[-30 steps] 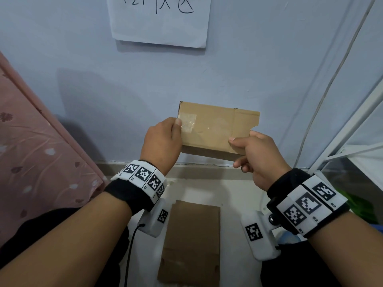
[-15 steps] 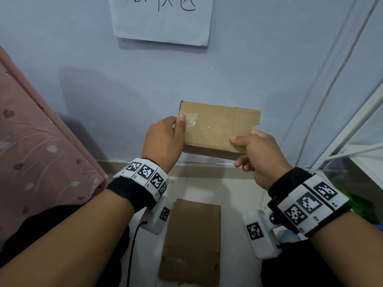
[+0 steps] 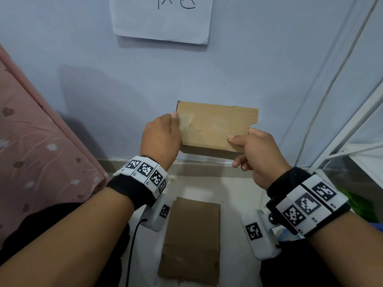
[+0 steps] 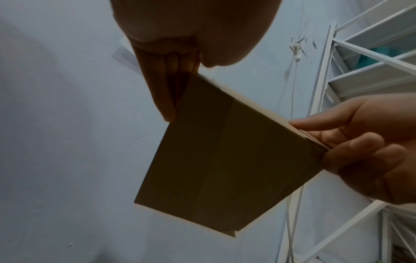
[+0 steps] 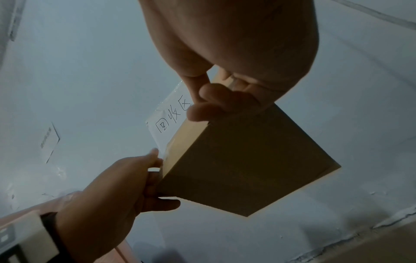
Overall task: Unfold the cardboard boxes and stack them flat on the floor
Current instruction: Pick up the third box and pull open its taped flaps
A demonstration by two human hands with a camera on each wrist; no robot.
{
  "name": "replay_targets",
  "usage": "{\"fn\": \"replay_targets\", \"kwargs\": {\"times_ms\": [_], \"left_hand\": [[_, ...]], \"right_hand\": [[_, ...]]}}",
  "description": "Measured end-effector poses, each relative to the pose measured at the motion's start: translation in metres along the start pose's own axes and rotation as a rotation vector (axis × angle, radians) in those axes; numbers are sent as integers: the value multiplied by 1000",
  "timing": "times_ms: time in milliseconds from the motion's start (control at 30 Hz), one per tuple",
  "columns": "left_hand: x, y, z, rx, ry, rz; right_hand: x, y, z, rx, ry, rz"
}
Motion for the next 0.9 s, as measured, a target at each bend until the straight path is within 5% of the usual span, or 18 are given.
{"fn": "replay_targets", "kwargs": {"times_ms": [567, 900], "left_hand": [[4, 0, 5, -4, -128, -42], [3, -1, 0, -45, -14, -40]], "right_hand": [[2, 3, -1, 2, -66, 39], [5, 3, 4, 0, -71, 72]]}}
Point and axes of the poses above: each hand's wrist, its own z-axis away from the middle knuckle, its own y-axis out of the palm, x = y × z, the point moved 8 cm from there along -z, towards the middle knuckle, and after that the axes turned 3 degrees about -x, right-handed, at the moved point
